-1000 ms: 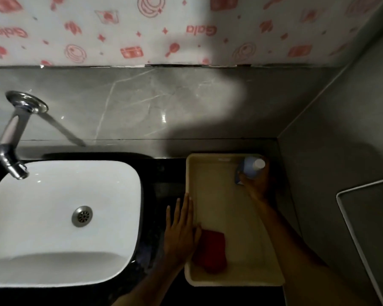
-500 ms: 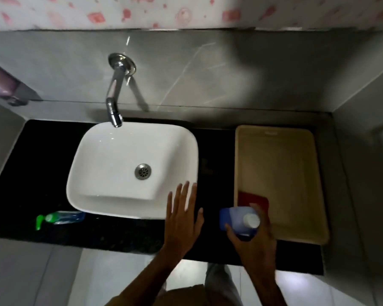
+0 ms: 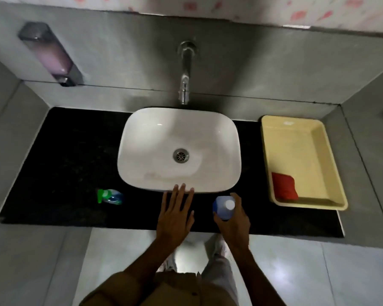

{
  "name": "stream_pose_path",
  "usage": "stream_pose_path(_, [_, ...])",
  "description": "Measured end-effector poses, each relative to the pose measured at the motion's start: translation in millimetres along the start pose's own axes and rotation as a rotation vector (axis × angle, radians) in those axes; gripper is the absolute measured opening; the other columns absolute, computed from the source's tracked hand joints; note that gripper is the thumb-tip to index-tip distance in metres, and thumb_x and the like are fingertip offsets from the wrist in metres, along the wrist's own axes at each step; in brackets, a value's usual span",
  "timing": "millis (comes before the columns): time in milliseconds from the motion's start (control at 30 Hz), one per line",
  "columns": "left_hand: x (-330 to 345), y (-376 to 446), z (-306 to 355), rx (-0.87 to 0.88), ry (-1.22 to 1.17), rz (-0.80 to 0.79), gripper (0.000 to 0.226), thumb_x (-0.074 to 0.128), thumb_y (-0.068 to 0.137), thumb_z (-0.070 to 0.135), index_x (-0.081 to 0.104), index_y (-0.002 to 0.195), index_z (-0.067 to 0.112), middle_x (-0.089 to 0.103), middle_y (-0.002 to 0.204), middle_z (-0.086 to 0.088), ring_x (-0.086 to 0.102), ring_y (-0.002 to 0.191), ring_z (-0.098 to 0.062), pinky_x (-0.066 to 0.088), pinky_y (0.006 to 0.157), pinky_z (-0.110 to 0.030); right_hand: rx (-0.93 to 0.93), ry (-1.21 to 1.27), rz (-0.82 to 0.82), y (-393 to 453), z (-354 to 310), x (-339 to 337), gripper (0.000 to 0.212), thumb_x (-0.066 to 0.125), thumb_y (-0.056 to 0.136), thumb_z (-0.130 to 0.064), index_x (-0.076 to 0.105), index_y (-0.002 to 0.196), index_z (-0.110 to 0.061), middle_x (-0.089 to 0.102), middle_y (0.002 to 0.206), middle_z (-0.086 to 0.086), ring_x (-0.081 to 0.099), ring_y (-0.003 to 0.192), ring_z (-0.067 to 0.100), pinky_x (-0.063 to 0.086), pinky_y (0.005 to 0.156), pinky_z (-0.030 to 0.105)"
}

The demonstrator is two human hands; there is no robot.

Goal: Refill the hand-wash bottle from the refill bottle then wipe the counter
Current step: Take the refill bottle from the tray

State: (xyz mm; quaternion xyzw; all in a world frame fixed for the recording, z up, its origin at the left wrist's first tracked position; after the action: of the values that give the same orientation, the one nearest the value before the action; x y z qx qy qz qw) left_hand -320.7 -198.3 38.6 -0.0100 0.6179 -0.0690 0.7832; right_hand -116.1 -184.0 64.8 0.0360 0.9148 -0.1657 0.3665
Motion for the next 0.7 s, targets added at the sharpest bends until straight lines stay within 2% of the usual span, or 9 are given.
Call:
stream_pose_path(167, [-6, -3, 4, -0.004, -0.079, 0.005, 0.071, 0.039, 0.098, 0.042, 0.008, 0.159, 0.023, 0.007, 0.168, -0.010, 0.000, 0.156, -0.030, 0.011, 0.125, -0.055, 0.007, 0.002, 0.064, -9, -2, 10, 0.105, 0.090, 0.071, -0.032, 0.027, 0.155, -0.026, 0.057, 0.144, 0.010, 0.058, 0.129, 0.035, 0.052, 0.102, 0.044])
stream_pose_path(300, [-5, -25, -6, 0.115, -0.180, 0.056, 0.052, 0.045, 0.096, 0.027, 0.044, 0.147, 0.014, 0.032, 0.162, -0.012, 0.020, 0.153, -0.027, 0.024, 0.124, -0.049, 0.104, 0.043, 0.030, -27, 18, 17, 0.135, 0.094, 0.064, -0.039, -0.001, 0.160, -0.028, 0.037, 0.161, 0.008, 0.043, 0.142, 0.027, 0.045, 0.110, 0.047])
stream_pose_path(333, [-2, -36, -14, 0.159, -0.196, 0.057, 0.047, 0.046, 0.095, 0.024, 0.051, 0.141, 0.013, 0.040, 0.157, -0.011, 0.028, 0.150, -0.027, 0.029, 0.121, -0.048, 0.177, 0.026, 0.049, -39, 29, 22, 0.133, 0.092, 0.066, -0.041, -0.002, 0.160, -0.030, 0.037, 0.161, 0.009, 0.044, 0.141, 0.028, 0.045, 0.110, 0.048])
stream_pose_path(400, [5, -62, -42, 0.153, -0.210, 0.039, 0.042, 0.048, 0.092, 0.022, 0.060, 0.131, 0.013, 0.054, 0.145, -0.009, 0.043, 0.140, -0.027, 0.042, 0.112, -0.048, 0.323, -0.022, 0.067, -73, 51, 40, 0.107, 0.084, 0.077, -0.040, 0.013, 0.157, -0.032, 0.047, 0.154, 0.011, 0.053, 0.133, 0.032, 0.048, 0.107, 0.051])
stream_pose_path(467, [7, -86, -79, 0.007, -0.242, 0.046, 0.040, 0.047, 0.090, 0.023, 0.066, 0.124, 0.014, 0.060, 0.135, -0.009, 0.054, 0.128, -0.028, 0.050, 0.103, -0.045, 0.308, -0.050, -0.059, -100, 54, 70, 0.065, 0.074, 0.087, -0.031, 0.042, 0.144, -0.028, 0.061, 0.137, 0.008, 0.063, 0.117, 0.024, 0.054, 0.100, 0.046])
stream_pose_path(533, [3, -109, -113, -0.167, -0.271, 0.084, 0.041, 0.044, 0.089, 0.022, 0.068, 0.120, 0.013, 0.064, 0.128, -0.009, 0.061, 0.120, -0.029, 0.053, 0.098, -0.043, 0.125, -0.089, -0.283, -110, 28, 111, 0.040, 0.071, 0.090, -0.022, 0.059, 0.129, -0.023, 0.066, 0.128, 0.005, 0.065, 0.107, 0.014, 0.056, 0.091, 0.028])
stream_pose_path(567, [-1, -118, -128, -0.246, -0.287, 0.112, 0.040, 0.043, 0.089, 0.021, 0.069, 0.118, 0.012, 0.065, 0.126, -0.010, 0.063, 0.116, -0.030, 0.054, 0.095, -0.043, 0.027, -0.088, -0.373, -109, 6, 132, 0.039, 0.071, 0.090, -0.021, 0.061, 0.129, -0.020, 0.065, 0.130, 0.003, 0.064, 0.110, 0.014, 0.054, 0.092, 0.025])
stream_pose_path(600, [-6, -124, -142, -0.328, -0.310, 0.147, 0.038, 0.044, 0.089, 0.019, 0.068, 0.118, 0.011, 0.065, 0.124, -0.011, 0.064, 0.114, -0.031, 0.054, 0.093, -0.043, -0.051, -0.071, -0.437, -106, -19, 152, 0.044, 0.071, 0.091, -0.023, 0.060, 0.133, -0.018, 0.062, 0.135, 0.002, 0.062, 0.118, 0.016, 0.053, 0.097, 0.028])
stream_pose_path(700, [-24, -133, -182, -0.583, -0.429, 0.286, 0.033, 0.058, 0.090, 0.005, 0.064, 0.121, 0.012, 0.064, 0.125, -0.010, 0.061, 0.114, -0.030, 0.052, 0.095, -0.047, -0.200, -0.001, -0.529, -88, -96, 201, 0.066, 0.070, 0.091, -0.030, 0.043, 0.150, -0.018, 0.047, 0.152, 0.001, 0.046, 0.139, 0.018, 0.041, 0.115, 0.037])
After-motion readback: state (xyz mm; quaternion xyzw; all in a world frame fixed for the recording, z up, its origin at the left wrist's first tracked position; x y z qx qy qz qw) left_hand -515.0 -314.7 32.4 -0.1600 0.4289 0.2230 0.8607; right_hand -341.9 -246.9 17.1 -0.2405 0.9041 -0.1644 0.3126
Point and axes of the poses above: each hand's wrist, its own y-axis towards the middle knuckle, its own x-axis out of the palm, z = x × y, the point moved 5 cm from there along y, towards the middle knuckle
